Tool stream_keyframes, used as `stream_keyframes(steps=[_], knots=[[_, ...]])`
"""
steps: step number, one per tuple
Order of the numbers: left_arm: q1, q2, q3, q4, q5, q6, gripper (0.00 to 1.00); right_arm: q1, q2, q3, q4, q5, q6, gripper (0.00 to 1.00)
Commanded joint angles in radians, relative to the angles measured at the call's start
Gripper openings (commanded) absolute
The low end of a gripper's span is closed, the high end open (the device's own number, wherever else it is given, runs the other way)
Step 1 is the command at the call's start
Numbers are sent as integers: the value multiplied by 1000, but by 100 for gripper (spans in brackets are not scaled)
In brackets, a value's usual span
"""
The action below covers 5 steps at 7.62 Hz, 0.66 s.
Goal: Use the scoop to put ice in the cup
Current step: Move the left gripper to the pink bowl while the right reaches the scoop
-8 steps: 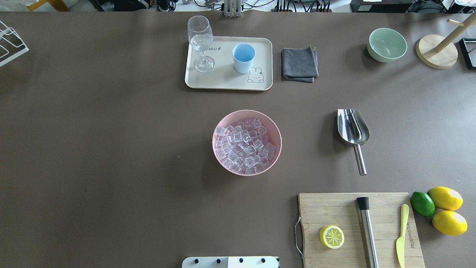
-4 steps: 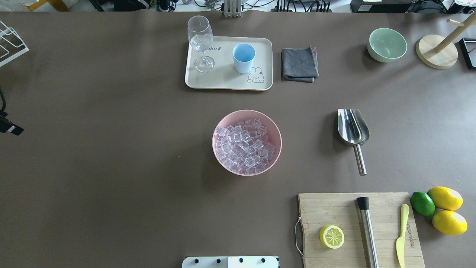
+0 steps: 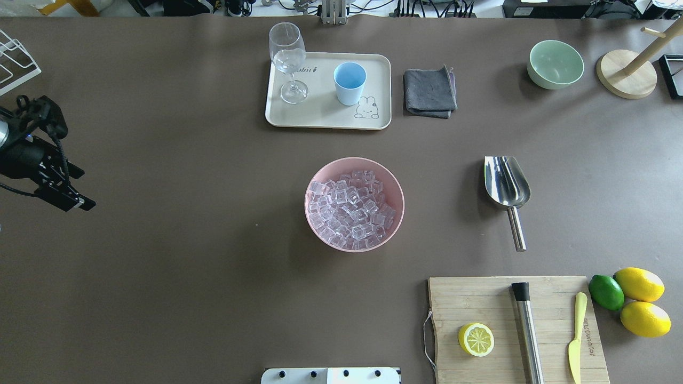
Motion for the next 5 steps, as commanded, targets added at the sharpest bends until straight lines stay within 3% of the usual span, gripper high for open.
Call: stream_keyframes(steps=[1,2,5], knots=[[184,-64,-7,-203,150,-2,99,-194,0,116,-1,16,302,99],[256,-67,-51,-216,264,-2,99,-263,5,145,4,16,414,99],[335,-149,-61,-188,293,-75,99,-486,123,159,7,-27,729,99]])
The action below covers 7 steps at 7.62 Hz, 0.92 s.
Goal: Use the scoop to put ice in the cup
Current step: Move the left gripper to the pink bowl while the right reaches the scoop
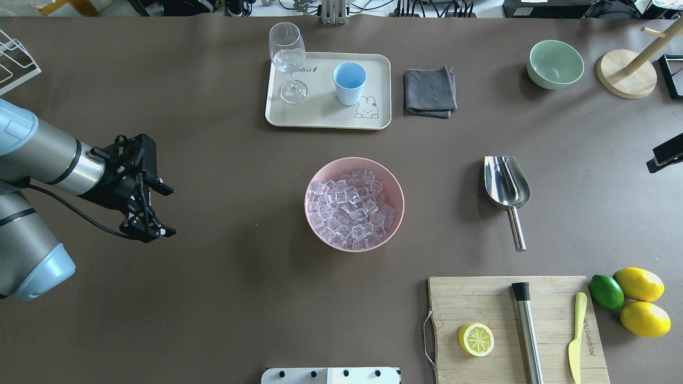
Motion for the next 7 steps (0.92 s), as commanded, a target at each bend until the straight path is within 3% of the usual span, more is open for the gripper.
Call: stream_keyframes(steps=[1,3,5,7], knots=[[97,-57,-4,4,92,-15,99,-188,70,5,4,-68,223,99],[151,-83,31,4,116,-10,99,-290,76,-16,73,-143,318,99],[205,-111,63,-6,220,14,99,-348,76,-131,282,-175,425,99],[219,-157,89,-22,277,69,99,-403,78,-148,293,-232,469,99]])
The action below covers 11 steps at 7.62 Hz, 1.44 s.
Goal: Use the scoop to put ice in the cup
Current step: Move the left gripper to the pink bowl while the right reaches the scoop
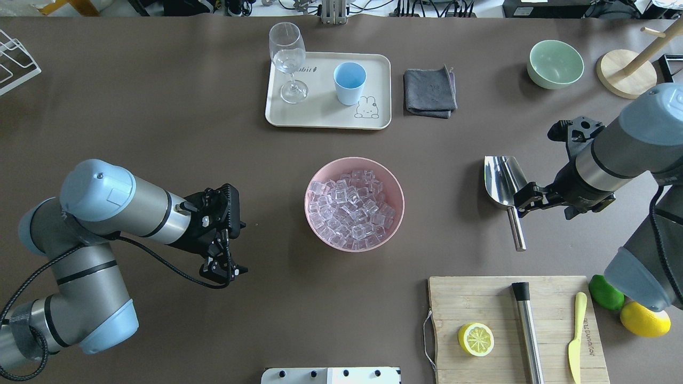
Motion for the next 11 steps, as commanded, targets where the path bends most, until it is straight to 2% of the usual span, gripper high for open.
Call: stream_keyframes(steps=[1,2,5,7,8,9,11], knots=[[33,-47,106,-149,59,33,99,-68,-1,-30,33,-52,86,99],[34,-63,184,-263,66,30,99,-78,-8,-30,31,-52,86,99],[18,-116,204,-249,60,31,99,-86,-14,-38,31,-52,86,94],[-27,-136,201,-213,-10,33,99,-88,-21,-36,33,-50,86,88],[-30,-138,201,-207,-27,27,99,-89,-18,-38,31,-50,85,63],[-38,-149,198,-171,-30,25,99,-89,-18,-36,31,-50,85,55],[-56,-176,185,-56,-33,25,99,-89,-16,-35,28,-47,85,53]])
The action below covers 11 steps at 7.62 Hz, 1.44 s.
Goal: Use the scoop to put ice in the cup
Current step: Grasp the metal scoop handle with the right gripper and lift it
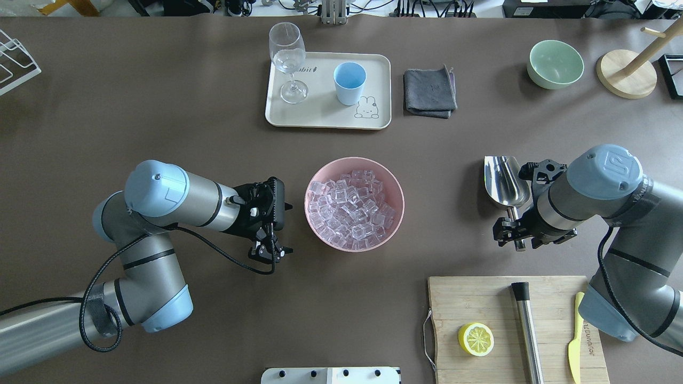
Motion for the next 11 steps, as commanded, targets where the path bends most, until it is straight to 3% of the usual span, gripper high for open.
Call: stream_keyframes(steps=[1,9,11], knots=[[-21,-19,-26,114,-24,-2,99,0,1,2,-4,4,0,53],[-9,-24,-37,169,-20,-25,99,1,-4,19,-9,12,-15,53],[-3,-24,-37,166,-3,-43,99,1,-4,19,-9,15,-17,45]])
